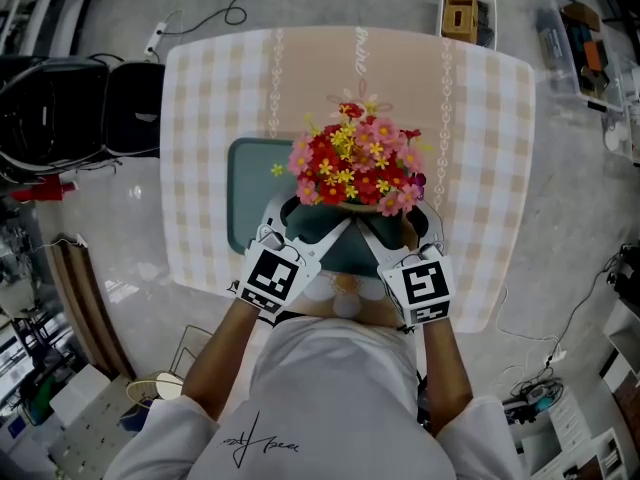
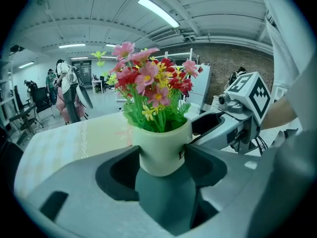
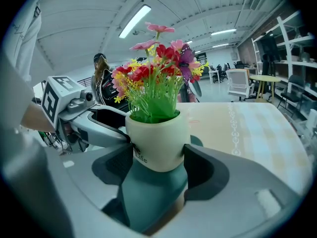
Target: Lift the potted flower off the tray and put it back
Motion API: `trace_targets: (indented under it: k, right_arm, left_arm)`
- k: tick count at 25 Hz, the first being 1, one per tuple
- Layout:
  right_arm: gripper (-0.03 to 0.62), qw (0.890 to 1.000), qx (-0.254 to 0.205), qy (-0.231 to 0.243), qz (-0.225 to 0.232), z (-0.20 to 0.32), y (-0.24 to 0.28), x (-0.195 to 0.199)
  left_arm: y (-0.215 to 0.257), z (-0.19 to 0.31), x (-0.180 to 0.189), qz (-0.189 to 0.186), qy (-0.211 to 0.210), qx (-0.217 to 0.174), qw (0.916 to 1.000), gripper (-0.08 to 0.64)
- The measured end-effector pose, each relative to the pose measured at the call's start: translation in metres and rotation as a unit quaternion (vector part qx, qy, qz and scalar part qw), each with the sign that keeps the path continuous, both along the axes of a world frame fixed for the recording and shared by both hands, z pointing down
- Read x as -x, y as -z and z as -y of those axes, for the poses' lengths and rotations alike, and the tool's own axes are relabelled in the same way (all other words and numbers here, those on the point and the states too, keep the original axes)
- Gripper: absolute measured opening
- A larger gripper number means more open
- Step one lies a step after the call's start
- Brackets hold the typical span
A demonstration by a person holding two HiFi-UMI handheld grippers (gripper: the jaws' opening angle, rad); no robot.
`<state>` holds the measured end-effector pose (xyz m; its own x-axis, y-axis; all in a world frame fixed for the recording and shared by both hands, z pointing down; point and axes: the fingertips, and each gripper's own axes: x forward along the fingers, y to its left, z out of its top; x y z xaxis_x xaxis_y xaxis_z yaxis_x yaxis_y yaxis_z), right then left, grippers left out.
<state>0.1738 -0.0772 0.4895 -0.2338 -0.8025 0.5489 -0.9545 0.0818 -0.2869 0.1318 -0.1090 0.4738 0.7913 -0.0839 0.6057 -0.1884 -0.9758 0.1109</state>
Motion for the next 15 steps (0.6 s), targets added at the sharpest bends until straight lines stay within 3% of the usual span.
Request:
trace_targets:
  k: [8, 15]
  right_arm:
    - [0.325, 1.0, -0.013, 0.01, -0.022, 0.005, -0.006, -0.004]
    - [0.322, 1.0, 0.008, 0.01, -0.028, 0.0, -0.012, -0.001]
  left_arm:
    - [-0.011, 0.001, -0.003, 0.004, 0.0, 0.009, 1.0, 0.282]
    - [-0.017, -0.001, 0.001, 0.02, -0.013, -0.007, 0.9997, 0.284]
